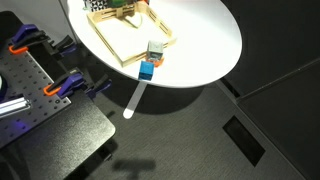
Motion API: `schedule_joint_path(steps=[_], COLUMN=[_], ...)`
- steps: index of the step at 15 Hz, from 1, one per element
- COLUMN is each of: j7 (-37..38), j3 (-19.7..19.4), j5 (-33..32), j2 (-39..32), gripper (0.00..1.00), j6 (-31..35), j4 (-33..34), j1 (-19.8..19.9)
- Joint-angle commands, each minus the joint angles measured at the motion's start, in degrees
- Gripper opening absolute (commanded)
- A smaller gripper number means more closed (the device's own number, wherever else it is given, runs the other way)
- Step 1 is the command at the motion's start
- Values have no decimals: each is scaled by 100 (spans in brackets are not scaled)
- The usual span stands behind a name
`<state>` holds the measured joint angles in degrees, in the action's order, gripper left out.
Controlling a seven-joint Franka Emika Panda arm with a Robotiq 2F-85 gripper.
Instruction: Put the green and yellow blocks in the box then put one square plush toy in the box
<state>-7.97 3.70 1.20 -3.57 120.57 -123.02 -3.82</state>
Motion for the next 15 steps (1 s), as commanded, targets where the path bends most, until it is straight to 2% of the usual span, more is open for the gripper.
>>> schedule_joint_path(steps=[1, 9, 15], j7=[6, -8, 258], j3=[25, 38, 93], j5=[-1, 29, 4], j2=[-26, -95, -359], gripper=[100, 100, 100], j6=[40, 39, 192], j4=[19, 26, 68], j1=[5, 3, -49])
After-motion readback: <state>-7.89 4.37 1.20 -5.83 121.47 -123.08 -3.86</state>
